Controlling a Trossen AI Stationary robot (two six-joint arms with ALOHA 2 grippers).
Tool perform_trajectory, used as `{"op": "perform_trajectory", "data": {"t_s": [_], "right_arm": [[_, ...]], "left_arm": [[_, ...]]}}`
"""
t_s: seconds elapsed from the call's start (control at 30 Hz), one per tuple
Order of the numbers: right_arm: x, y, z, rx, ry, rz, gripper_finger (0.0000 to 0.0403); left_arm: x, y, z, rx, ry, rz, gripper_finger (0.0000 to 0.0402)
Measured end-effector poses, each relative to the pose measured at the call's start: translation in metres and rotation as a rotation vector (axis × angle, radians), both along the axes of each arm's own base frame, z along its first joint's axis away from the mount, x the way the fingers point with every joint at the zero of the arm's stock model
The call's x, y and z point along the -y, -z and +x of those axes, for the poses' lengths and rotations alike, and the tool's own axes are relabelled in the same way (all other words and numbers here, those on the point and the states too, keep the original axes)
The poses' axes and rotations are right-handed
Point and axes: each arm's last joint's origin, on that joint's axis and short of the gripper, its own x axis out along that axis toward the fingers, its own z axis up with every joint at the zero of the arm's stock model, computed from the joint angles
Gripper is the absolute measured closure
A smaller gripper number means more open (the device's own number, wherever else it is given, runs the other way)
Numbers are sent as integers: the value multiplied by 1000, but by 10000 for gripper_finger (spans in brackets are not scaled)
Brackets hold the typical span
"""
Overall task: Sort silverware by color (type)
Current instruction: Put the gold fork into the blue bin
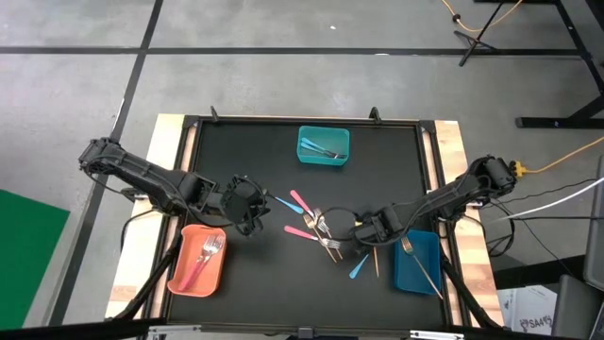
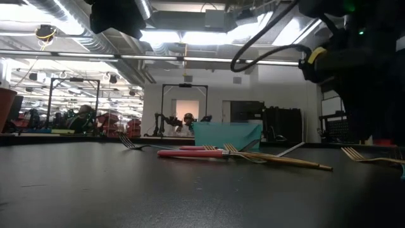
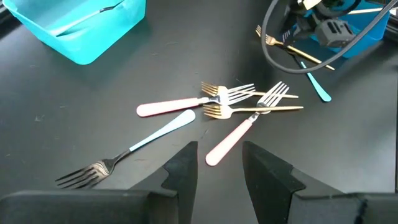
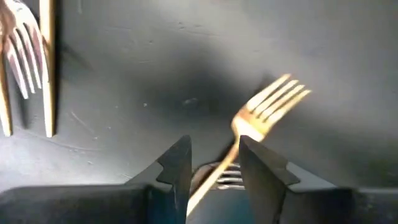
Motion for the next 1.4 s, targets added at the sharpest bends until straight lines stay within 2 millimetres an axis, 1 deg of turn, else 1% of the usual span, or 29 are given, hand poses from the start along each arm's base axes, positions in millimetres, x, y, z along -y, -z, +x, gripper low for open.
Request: {"op": "perform_trajectory", "data": {"t_s": [0.2, 0.37, 0.8, 1.13, 1.4], "right_arm": [[0, 11, -4, -8, 26, 46, 283], [1, 14, -7, -31, 43, 70, 283], [1, 14, -7, -27, 43, 63, 283], [-1, 30, -3, -90, 42, 64, 283], [-1, 32, -1, -83, 43, 55, 283]], "left_arm": [[0, 0, 0, 0, 0, 0, 282], [0, 0, 0, 1, -1, 0, 283], [0, 0, 0, 1, 0, 1, 282], [0, 0, 0, 1, 0, 1, 282], [0, 0, 0, 1, 0, 1, 282]]}}
